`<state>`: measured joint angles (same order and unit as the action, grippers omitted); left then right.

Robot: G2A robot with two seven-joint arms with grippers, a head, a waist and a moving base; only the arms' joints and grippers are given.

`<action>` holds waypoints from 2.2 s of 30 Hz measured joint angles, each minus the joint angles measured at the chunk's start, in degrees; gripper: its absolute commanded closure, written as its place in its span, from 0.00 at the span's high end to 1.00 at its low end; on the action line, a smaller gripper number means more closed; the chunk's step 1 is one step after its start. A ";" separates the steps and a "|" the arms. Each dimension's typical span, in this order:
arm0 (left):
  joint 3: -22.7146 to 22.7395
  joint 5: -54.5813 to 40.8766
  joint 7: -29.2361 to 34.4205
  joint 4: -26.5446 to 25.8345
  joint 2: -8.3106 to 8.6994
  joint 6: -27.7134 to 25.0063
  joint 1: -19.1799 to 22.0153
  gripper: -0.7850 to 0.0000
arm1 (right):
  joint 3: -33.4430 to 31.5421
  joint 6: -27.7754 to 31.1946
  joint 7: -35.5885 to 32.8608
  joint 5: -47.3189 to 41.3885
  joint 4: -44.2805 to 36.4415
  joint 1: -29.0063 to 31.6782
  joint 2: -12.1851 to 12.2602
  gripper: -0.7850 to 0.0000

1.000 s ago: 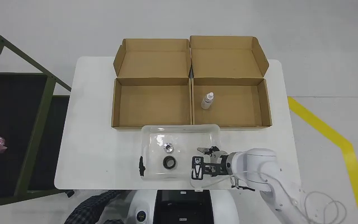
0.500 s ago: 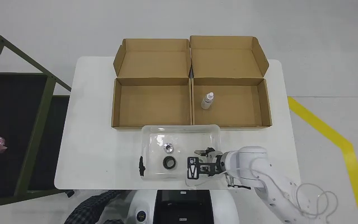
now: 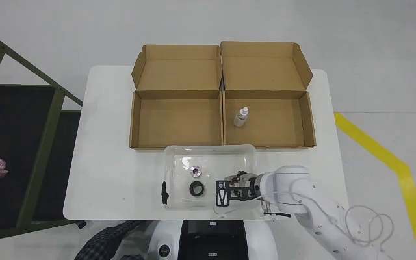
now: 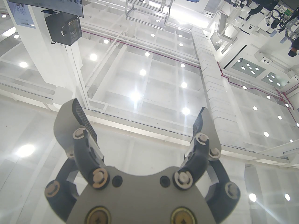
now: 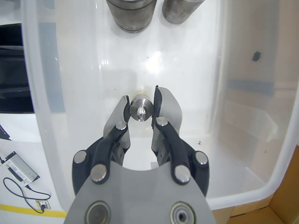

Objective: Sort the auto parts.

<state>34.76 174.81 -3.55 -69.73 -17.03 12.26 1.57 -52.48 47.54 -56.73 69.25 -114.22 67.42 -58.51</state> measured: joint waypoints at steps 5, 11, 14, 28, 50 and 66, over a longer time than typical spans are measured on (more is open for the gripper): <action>0.00 0.00 0.00 0.00 0.00 0.00 0.00 1.00 | -1.72 -0.68 0.80 -2.88 -2.03 0.08 0.42 0.00; 0.00 0.00 0.00 0.00 0.00 0.00 0.00 1.00 | -4.49 -2.55 6.76 -6.73 -3.09 0.88 0.73 0.00; 0.00 0.00 0.00 0.00 0.00 0.00 0.00 1.00 | -5.59 -3.83 10.68 -8.04 -3.13 1.26 0.75 0.00; 0.00 0.00 0.00 0.00 0.00 0.00 0.00 1.00 | -13.38 -9.27 35.17 -20.09 -2.19 7.39 0.83 0.00; 0.00 0.00 0.00 0.00 0.00 0.00 0.00 1.00 | -21.94 -5.72 45.56 -45.02 0.65 12.19 1.00 0.00; 0.00 0.00 0.00 0.00 0.00 0.00 0.00 1.00 | -26.17 -6.19 47.18 -46.30 -0.84 14.63 0.89 0.00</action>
<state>34.76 174.81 -3.55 -69.73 -17.03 12.26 1.57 -78.65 41.36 -9.55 22.95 -115.06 82.05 -57.61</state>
